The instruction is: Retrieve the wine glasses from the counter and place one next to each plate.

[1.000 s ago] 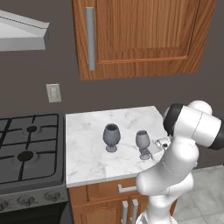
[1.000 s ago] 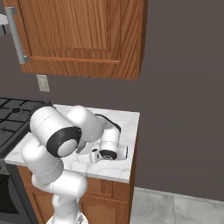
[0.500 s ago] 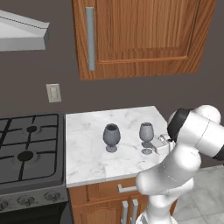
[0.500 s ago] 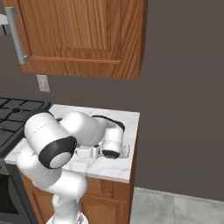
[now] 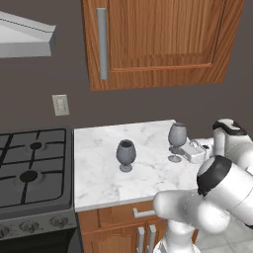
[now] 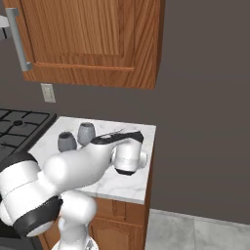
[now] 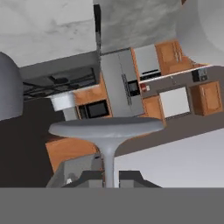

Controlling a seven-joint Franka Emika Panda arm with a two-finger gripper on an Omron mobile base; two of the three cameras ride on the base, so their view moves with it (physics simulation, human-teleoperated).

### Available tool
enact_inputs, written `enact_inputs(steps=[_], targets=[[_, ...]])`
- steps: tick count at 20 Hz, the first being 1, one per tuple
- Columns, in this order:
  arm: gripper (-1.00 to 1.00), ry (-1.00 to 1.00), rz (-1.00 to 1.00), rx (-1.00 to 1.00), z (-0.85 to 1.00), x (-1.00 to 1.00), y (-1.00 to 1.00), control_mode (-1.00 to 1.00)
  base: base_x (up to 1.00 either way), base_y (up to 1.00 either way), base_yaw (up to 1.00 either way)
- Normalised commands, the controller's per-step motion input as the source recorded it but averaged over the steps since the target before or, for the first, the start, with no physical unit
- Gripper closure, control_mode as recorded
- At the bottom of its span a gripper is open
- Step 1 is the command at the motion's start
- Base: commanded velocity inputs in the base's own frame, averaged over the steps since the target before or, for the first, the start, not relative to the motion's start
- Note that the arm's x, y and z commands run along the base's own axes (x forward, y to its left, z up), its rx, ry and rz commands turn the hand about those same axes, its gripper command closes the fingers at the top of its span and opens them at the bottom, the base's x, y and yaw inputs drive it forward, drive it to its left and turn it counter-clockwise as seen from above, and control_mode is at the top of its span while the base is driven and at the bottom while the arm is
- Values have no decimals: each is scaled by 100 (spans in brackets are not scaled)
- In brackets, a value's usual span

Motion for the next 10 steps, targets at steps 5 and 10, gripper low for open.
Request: enact_inputs(steps=[5, 10], targets=[[100, -14, -2, -1, 100, -56, 0, -100, 0, 0, 0], [100, -7, -12, 0, 99, -47, -3, -100, 0, 0, 0]])
